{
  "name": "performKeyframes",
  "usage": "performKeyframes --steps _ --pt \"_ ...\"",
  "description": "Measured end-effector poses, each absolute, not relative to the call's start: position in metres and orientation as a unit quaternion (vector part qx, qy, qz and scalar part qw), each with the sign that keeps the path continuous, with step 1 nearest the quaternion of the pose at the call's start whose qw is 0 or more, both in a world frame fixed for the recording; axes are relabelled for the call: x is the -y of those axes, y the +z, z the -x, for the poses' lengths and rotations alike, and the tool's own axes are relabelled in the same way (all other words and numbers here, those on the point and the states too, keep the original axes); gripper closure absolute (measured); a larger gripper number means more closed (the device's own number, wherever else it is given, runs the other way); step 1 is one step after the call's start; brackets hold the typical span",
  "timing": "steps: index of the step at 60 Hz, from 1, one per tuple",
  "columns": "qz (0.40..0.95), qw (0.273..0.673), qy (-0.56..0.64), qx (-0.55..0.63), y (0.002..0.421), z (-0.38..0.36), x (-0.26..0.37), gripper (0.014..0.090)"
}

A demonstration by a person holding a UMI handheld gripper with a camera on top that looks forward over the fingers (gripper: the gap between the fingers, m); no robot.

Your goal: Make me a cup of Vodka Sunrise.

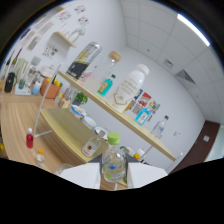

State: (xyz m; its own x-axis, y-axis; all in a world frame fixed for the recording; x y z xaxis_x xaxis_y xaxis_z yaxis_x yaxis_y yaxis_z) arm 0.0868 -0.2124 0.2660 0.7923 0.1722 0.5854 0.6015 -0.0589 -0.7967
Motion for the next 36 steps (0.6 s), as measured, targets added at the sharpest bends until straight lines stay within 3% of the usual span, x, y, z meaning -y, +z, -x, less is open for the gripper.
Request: performKeyframes --steps 9,22,36 --pt "0.759 0.631 -0.048 0.153 0.229 -0.107 0.207 0.0691" --pt "0.820 0.571 0.031 0.031 0.129 -0.139 0.193 0.0691" --pt "0.859 0.510 0.037 0.006 0.054 -0.155 0.187 0.0691"
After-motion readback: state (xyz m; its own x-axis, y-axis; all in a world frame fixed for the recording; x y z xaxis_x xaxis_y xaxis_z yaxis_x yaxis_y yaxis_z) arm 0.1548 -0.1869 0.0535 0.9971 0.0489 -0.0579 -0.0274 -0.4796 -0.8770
